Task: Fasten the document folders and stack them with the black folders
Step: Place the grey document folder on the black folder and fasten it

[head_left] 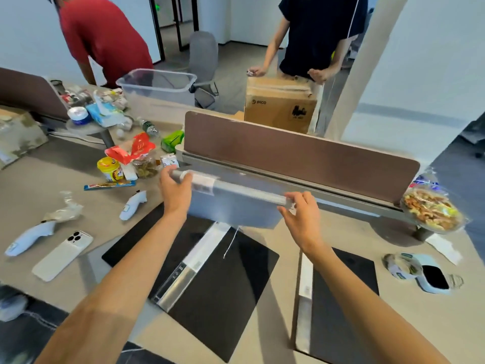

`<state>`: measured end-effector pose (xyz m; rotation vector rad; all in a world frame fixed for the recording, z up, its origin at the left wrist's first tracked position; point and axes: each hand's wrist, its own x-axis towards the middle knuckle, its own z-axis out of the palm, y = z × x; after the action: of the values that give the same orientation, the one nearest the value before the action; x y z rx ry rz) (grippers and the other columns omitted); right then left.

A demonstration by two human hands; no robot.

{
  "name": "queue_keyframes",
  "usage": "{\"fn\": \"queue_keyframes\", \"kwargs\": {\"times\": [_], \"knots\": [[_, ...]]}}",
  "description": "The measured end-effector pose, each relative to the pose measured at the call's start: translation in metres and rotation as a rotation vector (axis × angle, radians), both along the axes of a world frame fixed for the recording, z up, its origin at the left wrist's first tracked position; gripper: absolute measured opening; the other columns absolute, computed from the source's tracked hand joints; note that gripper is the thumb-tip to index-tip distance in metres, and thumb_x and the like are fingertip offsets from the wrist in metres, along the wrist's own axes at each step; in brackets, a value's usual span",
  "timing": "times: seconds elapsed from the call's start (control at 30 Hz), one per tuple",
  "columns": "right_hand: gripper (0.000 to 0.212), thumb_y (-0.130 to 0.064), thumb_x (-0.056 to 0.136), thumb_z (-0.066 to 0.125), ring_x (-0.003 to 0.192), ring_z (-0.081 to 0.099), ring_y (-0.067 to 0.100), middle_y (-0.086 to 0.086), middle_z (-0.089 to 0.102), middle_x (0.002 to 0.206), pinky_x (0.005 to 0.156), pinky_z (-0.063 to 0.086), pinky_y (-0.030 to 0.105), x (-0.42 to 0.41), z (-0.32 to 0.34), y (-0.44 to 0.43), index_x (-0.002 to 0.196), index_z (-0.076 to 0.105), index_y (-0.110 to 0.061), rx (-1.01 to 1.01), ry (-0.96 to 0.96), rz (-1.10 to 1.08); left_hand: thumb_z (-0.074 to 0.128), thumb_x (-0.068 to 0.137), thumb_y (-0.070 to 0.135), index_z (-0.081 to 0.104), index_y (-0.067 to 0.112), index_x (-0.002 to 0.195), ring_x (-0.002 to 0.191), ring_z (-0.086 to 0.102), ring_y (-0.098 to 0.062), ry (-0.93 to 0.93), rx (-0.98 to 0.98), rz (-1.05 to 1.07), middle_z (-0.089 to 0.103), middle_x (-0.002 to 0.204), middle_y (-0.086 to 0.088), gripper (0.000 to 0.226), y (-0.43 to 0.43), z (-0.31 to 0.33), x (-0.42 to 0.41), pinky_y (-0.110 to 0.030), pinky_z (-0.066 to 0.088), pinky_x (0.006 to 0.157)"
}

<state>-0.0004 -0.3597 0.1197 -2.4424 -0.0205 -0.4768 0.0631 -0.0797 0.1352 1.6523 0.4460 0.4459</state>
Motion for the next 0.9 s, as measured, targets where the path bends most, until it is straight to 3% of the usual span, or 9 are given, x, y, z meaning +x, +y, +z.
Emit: {"fn": "queue_keyframes", "kwargs": {"times": [0.1,0.2,0.27,0.33,0.4,0.43,0.57,0.7,0.9], "knots": [[0.023,-0.02,0.085,0.068,0.083,0.056,0.02,0.004,0.059,0.103,0.071,0.047,0.024,-0.016,-0.004,-0.013,0.105,0.059,-0.014,-0.25,-0.119,0.154,0.08,0.071,0.03,0.036,0.034,0.138,0.124,0.048,-0.022,0.066,-0.376,0.136,0.038,0.145,-0.001,0.08,-0.01,-0.015,-0.005,-0.048,0.05,0.1],[0.019,-0.016,0.084,0.068,0.073,0.06,0.024,0.007,0.062,0.092,0.063,0.054,0.032,-0.037,-0.024,-0.011,0.099,0.057,-0.013,-0.471,-0.19,0.378,0.081,0.074,0.022,0.02,0.034,0.147,0.119,0.047,-0.028,0.271,-0.546,0.238,0.029,0.146,-0.007,0.096,-0.034,-0.045,-0.028,-0.049,0.055,0.091],[0.008,-0.022,0.092,0.057,0.068,0.058,0.023,0.005,0.06,0.09,0.059,0.053,0.033,-0.048,-0.041,-0.004,0.096,0.058,-0.015,-0.557,-0.191,0.462,0.075,0.08,0.008,0.018,0.025,0.147,0.111,0.054,-0.035,0.366,-0.749,0.181,0.039,0.133,-0.011,0.09,-0.057,-0.072,-0.049,-0.049,0.056,0.084],[0.019,-0.028,0.099,0.044,0.064,0.055,0.025,0.006,0.059,0.091,0.055,0.051,0.037,-0.056,-0.055,0.004,0.095,0.057,-0.015,-0.593,-0.149,0.504,0.065,0.085,-0.002,0.035,0.012,0.134,0.1,0.061,-0.038,0.45,-0.933,0.043,0.05,0.123,-0.019,0.059,-0.072,-0.093,-0.067,-0.051,0.054,0.079],[0.02,-0.028,0.099,0.043,0.062,0.053,0.027,0.006,0.058,0.087,0.052,0.049,0.038,-0.061,-0.066,0.007,0.091,0.056,-0.014,-0.614,-0.151,0.539,0.057,0.09,-0.003,0.05,0.003,0.113,0.086,0.063,-0.035,0.53,-0.904,-0.079,0.059,0.104,-0.022,0.025,-0.08,-0.101,-0.078,-0.049,0.053,0.072],[0.02,-0.026,0.098,0.043,0.061,0.051,0.027,0.007,0.056,0.083,0.051,0.048,0.039,-0.064,-0.068,0.007,0.088,0.055,-0.013,-0.619,-0.157,0.552,0.055,0.091,-0.003,0.052,0.002,0.111,0.082,0.063,-0.034,0.556,-0.85,-0.115,0.06,0.096,-0.021,0.021,-0.081,-0.103,-0.079,-0.047,0.052,0.068],[0.026,-0.034,0.096,0.041,0.066,0.053,0.024,0.004,0.057,0.08,0.055,0.049,0.035,-0.069,-0.068,-0.001,0.087,0.055,-0.014,-0.599,-0.146,0.575,0.056,0.09,-0.001,0.049,0.001,0.127,0.092,0.064,-0.034,0.582,-0.7,-0.215,0.063,0.114,-0.021,0.037,-0.081,-0.096,-0.069,-0.042,0.054,0.065],[0.045,-0.06,0.091,0.041,0.079,0.058,0.019,0.0,0.061,0.092,0.07,0.05,0.031,-0.072,-0.061,-0.013,0.099,0.06,-0.02,-0.486,0.038,0.518,0.057,0.09,0.005,0.049,0.007,0.129,0.1,0.065,-0.029,0.53,-0.491,-0.287,0.063,0.119,-0.014,0.04,-0.077,-0.077,-0.059,-0.037,0.055,0.062],[0.043,-0.055,0.093,0.04,0.1,0.057,0.014,-0.004,0.059,0.113,0.083,0.049,0.027,-0.063,-0.058,-0.034,0.11,0.061,-0.021,-0.261,0.183,0.234,0.056,0.092,0.013,0.053,0.019,0.129,0.097,0.068,-0.025,0.409,-0.407,-0.405,0.066,0.12,-0.009,0.038,-0.047,-0.059,-0.046,-0.038,0.058,0.067]]}}
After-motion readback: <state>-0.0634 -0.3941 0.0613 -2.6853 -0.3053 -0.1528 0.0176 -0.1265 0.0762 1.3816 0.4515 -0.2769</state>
